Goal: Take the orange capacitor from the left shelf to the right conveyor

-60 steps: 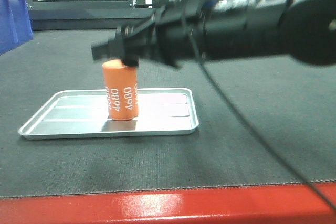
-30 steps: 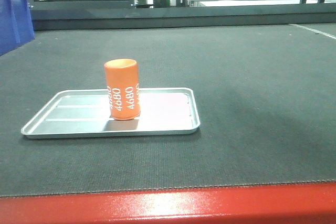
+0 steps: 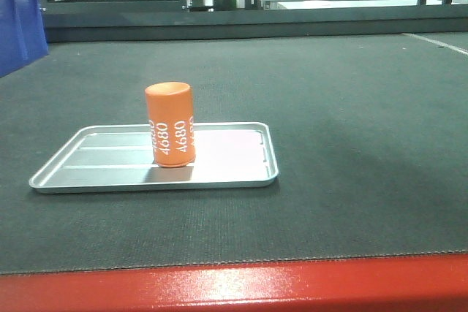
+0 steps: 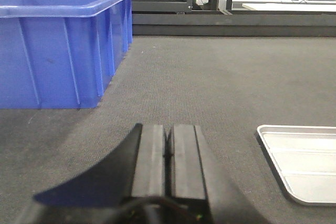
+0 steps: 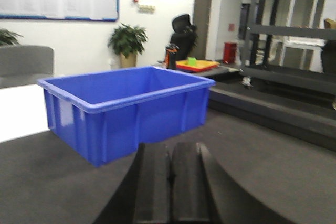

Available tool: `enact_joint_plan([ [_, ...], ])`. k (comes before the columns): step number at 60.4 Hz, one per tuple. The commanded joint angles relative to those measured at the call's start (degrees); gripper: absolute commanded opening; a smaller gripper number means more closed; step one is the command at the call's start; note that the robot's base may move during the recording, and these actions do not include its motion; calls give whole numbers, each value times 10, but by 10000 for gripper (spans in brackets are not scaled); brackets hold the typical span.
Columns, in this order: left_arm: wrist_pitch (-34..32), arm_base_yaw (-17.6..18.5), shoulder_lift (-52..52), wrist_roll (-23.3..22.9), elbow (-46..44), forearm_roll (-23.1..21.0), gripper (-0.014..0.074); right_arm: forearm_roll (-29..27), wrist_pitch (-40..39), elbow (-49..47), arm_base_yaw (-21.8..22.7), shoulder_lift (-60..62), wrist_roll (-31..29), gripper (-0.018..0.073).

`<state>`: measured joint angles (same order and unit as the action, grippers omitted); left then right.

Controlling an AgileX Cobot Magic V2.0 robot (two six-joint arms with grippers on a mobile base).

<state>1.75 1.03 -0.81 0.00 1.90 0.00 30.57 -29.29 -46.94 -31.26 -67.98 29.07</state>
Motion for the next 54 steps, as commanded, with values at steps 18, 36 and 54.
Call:
enact_joint_plan([
  [18,-48,-1,3,0,-5,-3,-105,-18,237,-18,160,203,-6,54],
  [36,-48,-1,3,0,-5,-3,-105,-17,446,41,264,399,-6,54],
  [54,-48,-1,3,0,-5,-3,-105,-17,343,242,268,550,-5,54],
])
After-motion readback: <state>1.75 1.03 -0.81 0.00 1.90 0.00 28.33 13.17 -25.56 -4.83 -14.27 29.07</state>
